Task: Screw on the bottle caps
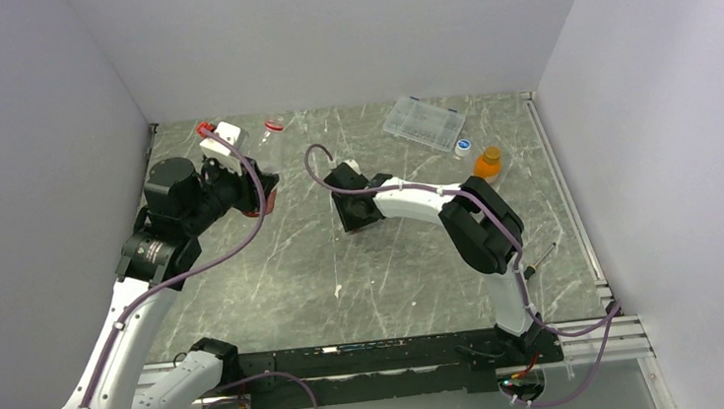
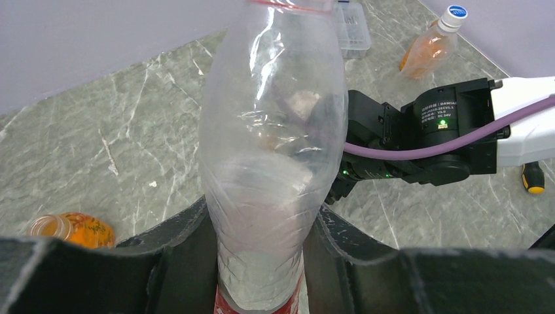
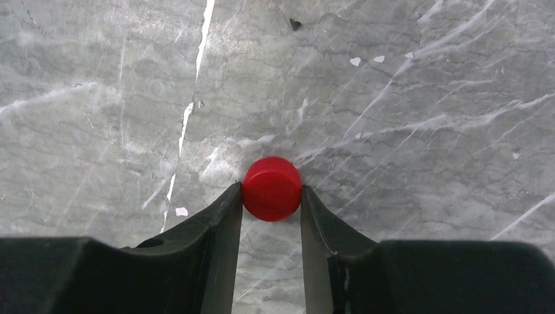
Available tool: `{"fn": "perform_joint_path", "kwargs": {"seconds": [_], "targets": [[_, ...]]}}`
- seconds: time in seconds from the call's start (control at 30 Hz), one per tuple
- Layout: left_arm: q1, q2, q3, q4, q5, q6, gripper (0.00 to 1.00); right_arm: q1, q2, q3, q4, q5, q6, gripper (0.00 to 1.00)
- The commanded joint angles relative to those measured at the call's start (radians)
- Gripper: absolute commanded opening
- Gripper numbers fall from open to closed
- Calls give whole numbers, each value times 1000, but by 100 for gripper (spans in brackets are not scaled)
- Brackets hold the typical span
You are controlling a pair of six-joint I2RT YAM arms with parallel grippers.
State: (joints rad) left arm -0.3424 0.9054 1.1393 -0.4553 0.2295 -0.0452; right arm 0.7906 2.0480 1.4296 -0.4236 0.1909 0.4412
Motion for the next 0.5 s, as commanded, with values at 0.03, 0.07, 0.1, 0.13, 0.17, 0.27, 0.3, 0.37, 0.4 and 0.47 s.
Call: {"fn": "perform_joint_path", "kwargs": {"seconds": [0.03, 0.07, 0.1, 0.13, 0.17, 0.27, 0.3, 0.37, 0.4, 0.47], "targets": [[3, 11, -7, 16, 96, 33, 45, -8, -68, 44, -24, -15, -12, 13], [3, 15, -13, 17, 111, 50, 45, -14, -98, 46, -40, -21, -13, 11], [3, 20, -16, 19, 153, 69, 45, -22, -128, 50, -62, -29, -13, 10], [3, 25, -19, 20, 190, 80, 45, -31, -165, 50, -80, -42, -14, 9], [3, 34, -21, 23, 232, 86, 45, -44, -208, 44, -91, -61, -15, 9], [3, 55, -18, 17, 342, 113, 41, -102, -379, -6, -98, -179, -8, 8], [3, 62, -20, 19, 379, 122, 40, -125, -430, -20, -101, -242, -9, 8], [3, 76, -16, 13, 466, 150, 38, -167, -531, -47, -106, -335, -19, 8], [3, 84, -15, 9, 502, 159, 37, -185, -581, -59, -107, -375, -23, 8], [2, 100, -9, -12, 578, 182, 35, -223, -668, -74, -112, -475, -35, 8]]}}
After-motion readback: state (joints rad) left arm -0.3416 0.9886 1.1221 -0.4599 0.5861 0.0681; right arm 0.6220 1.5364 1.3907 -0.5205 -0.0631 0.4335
